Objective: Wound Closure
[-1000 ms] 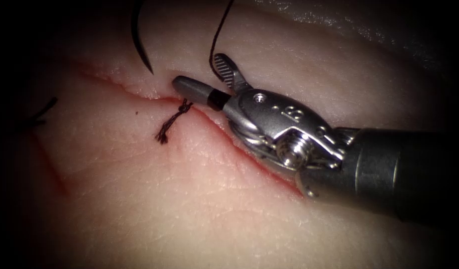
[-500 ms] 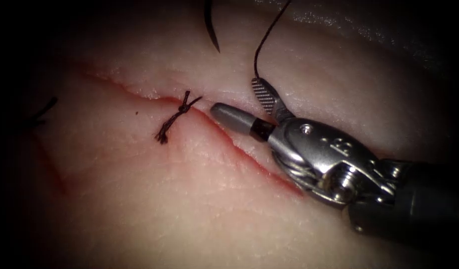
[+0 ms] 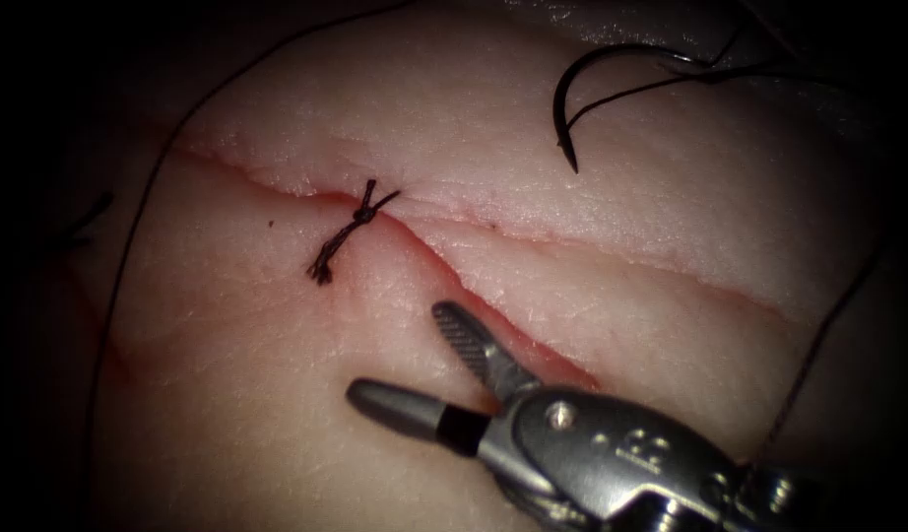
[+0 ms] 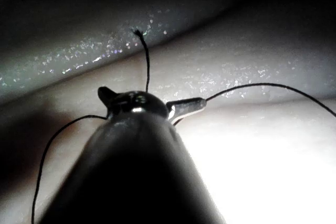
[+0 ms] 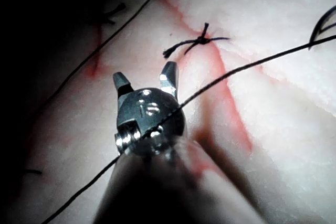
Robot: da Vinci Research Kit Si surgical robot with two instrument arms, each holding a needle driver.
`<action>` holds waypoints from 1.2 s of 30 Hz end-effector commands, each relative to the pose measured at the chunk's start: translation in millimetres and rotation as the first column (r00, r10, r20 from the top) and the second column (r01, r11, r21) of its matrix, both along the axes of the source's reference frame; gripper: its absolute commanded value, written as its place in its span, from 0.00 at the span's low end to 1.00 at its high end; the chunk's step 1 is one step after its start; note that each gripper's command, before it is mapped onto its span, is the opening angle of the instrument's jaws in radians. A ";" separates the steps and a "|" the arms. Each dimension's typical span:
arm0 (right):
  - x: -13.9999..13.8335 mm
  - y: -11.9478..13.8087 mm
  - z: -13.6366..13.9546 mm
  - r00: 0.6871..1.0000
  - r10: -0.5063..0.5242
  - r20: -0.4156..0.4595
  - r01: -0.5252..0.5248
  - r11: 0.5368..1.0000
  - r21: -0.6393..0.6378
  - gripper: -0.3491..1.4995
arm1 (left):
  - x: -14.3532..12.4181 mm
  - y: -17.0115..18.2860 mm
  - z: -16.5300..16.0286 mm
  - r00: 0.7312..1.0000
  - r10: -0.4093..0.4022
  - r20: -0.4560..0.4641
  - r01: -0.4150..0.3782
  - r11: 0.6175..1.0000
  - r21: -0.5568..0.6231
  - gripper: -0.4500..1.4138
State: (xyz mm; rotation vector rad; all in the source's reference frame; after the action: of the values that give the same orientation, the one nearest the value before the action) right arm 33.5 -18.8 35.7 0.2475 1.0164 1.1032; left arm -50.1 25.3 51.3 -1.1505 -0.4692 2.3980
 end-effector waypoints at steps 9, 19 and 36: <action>0.6 0.3 0.9 1.000 0.003 -0.002 -0.003 1.000 -0.004 0.71 | 8.1 -1.0 -3.1 0.998 -0.044 -0.054 0.042 0.998 -0.038 0.99; 0.3 3.2 0.7 0.995 -0.097 0.004 0.096 0.986 -0.138 0.67 | 16.0 -8.1 -5.8 0.994 -0.050 -0.102 0.045 0.998 -0.051 0.83; 1.6 5.5 4.6 0.872 -0.453 0.187 0.487 0.758 -0.435 0.77 | 19.3 -18.6 -7.7 0.893 -0.039 -0.449 0.099 0.989 0.111 0.63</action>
State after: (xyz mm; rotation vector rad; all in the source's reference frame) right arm 34.3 -13.4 39.9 0.0600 1.0480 0.3783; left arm -30.0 6.4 43.4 -0.4895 -0.4148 2.4204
